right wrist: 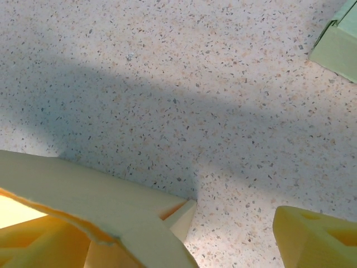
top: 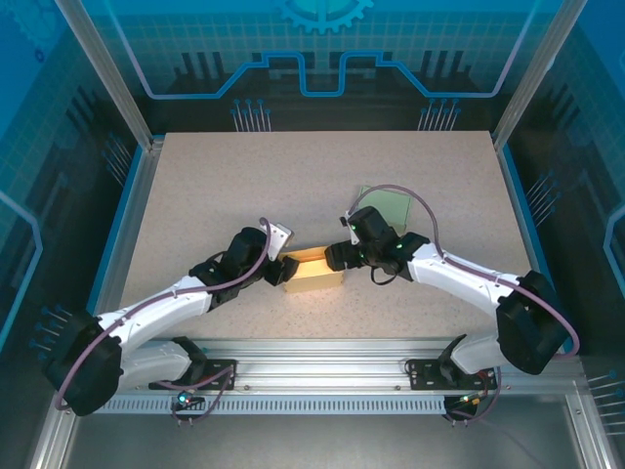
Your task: Fold the paper box
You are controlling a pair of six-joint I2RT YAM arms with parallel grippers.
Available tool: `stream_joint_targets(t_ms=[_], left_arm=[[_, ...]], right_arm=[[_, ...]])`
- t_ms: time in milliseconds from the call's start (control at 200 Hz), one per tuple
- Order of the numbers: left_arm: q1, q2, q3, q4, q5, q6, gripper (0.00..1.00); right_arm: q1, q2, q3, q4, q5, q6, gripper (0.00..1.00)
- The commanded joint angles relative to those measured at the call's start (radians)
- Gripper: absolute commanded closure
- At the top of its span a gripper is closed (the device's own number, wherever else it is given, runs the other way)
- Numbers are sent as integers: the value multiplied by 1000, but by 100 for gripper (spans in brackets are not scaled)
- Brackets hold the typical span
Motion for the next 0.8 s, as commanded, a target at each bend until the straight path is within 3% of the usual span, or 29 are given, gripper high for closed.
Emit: stream_joint_targets(t_ms=[0,155,375,545,795], left_arm=[[6,-14,-6,-11,19,-27,37],[5,9,2,-10,22,-29,37],[5,32,10,-16,22,-32,37],[1,31,9,-15,23,-43,37],[-14,36,10,-16,10,-42,36]], right_arm=[[16,-36,49,-55,9,-34,15],[17,-58,92,-89,-21,-69,18],[16,-50,151,-161,-30,-121,32],[15,-19,169,-216,-24,-106,43],[16,-6,149,-231,-55,-64,50]])
